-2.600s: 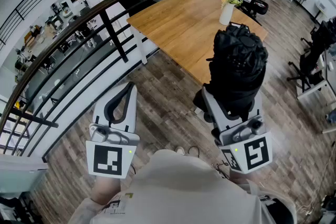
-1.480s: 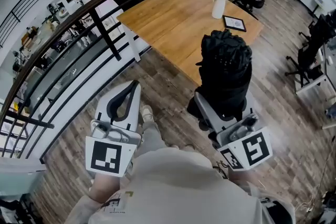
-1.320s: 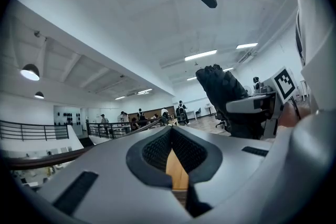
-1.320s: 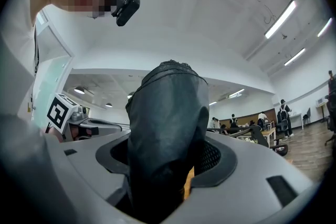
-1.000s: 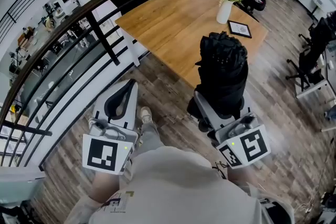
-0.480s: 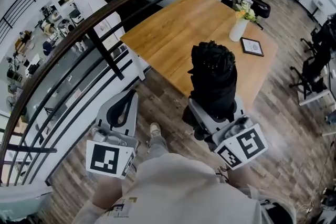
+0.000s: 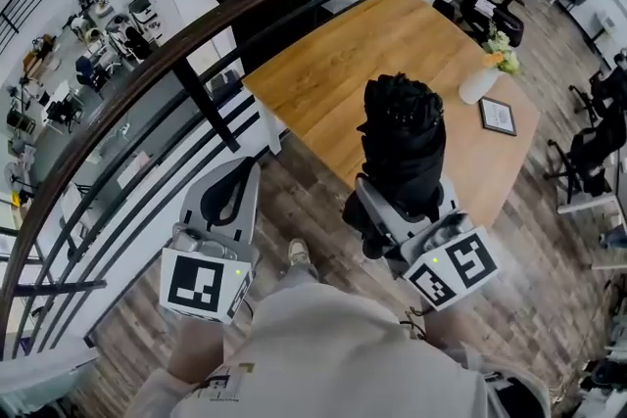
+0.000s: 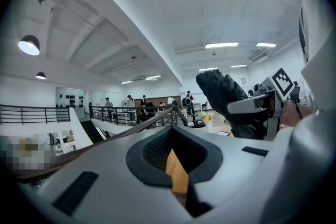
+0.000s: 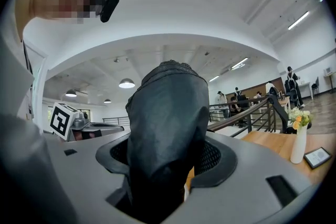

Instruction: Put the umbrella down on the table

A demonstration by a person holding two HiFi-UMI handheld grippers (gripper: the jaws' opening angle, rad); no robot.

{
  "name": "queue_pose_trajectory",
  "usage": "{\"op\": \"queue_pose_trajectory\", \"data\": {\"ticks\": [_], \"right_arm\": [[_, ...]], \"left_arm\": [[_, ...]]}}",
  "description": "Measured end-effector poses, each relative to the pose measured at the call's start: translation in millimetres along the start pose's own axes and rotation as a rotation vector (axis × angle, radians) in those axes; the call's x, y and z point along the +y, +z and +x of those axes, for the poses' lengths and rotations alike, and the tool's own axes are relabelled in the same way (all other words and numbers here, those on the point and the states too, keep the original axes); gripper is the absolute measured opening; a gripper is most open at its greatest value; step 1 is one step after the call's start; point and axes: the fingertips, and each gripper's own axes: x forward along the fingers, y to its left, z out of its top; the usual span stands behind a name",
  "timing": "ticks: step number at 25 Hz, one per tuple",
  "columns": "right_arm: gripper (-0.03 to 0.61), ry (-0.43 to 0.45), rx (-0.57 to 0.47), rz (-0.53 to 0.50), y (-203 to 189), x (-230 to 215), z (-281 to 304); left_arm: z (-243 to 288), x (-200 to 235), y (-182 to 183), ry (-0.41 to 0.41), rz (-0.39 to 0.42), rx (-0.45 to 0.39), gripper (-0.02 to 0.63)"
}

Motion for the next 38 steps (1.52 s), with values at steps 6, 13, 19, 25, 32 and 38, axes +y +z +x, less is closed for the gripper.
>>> {"op": "queue_pose_trajectory", "data": {"ticks": [6, 13, 19, 25, 32, 38], "right_arm": [[0.313, -0.026, 0.058, 0.0, 2.2, -13.0, 64.0], [0.313, -0.007, 0.093, 0.022, 9.7, -22.4, 103.2], [0.313, 0.035, 0.099, 0.016, 14.4, -31.1, 119.9], [0.312, 0.054, 0.104, 0.017, 16.6, -66.0, 132.9], [0.313, 0.113, 0.127, 0.052, 11.0, -99.8, 149.4], [0.313, 0.142, 0.129, 0.068, 1.9, -114.2, 161.8]], "left_arm": [[24.9, 63.5, -5.7, 0.024, -0.03, 0.015, 0.017], [43.7, 94.9, -9.5, 0.032, -0.067, 0.039, 0.017], [54.9, 101.7, -8.6, 0.074, -0.063, 0.054, 0.017], [78.7, 87.3, -2.2, 0.123, -0.046, 0.125, 0.017], [92.7, 75.2, -8.8, 0.192, -0.041, 0.188, 0.017], [98.5, 79.7, -15.8, 0.252, -0.027, 0.197, 0.017]]}}
